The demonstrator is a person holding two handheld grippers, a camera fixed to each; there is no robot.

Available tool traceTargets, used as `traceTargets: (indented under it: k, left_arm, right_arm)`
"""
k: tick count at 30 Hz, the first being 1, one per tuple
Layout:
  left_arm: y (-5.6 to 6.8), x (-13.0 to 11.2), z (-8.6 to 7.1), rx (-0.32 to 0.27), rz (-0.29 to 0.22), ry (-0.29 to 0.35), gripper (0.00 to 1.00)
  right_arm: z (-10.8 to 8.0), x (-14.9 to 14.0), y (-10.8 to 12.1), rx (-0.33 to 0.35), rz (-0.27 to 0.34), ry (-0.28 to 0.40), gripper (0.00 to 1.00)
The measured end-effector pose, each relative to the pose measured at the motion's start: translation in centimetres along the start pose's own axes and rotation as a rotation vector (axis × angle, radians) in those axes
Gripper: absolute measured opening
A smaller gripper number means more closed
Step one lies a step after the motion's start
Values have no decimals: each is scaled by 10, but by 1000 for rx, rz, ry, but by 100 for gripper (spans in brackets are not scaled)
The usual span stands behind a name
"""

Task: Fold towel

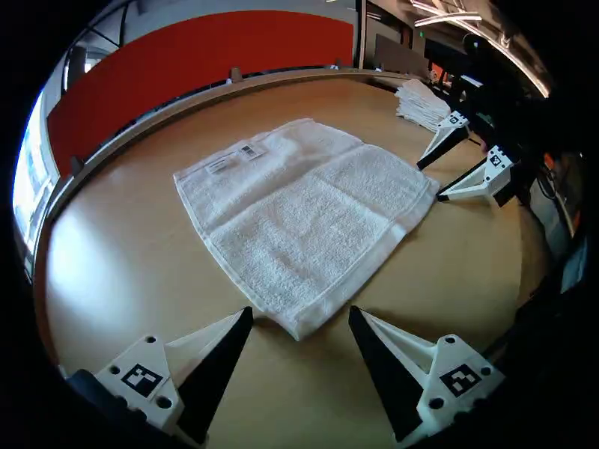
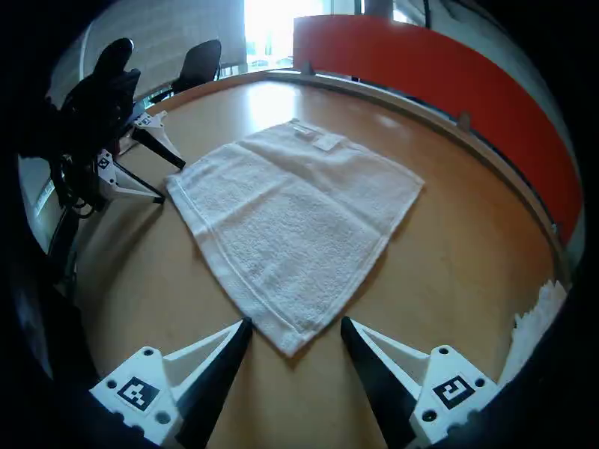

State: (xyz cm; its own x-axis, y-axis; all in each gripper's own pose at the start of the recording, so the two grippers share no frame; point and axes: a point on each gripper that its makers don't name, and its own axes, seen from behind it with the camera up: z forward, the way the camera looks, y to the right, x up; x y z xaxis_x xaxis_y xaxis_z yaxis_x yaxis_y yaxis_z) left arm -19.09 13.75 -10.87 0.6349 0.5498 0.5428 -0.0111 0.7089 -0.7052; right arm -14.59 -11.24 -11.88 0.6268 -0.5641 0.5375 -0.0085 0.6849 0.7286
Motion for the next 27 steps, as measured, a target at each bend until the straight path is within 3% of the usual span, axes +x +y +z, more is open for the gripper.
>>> traceTargets:
  k: [6,16,22,24,26,27]
  left_arm:
    - [0,0,0,8,-11,2,94]
    - [3,0,0,21,-31,-11,75]
    - [-2,0,0,40,-55,-19,52]
    - [-4,0,-1,49,-63,-23,44]
    - [-7,0,-1,63,-71,-25,27]
    - [-7,0,-1,66,-75,-26,25]
  right_arm:
    - [0,0,-2,5,-2,1,81]
    - [1,0,-5,8,-2,3,55]
    - [2,0,-2,-5,17,4,27]
    - [2,1,0,-8,23,4,22]
    - [3,1,0,-9,25,4,20]
    - [3,1,0,-9,24,4,19]
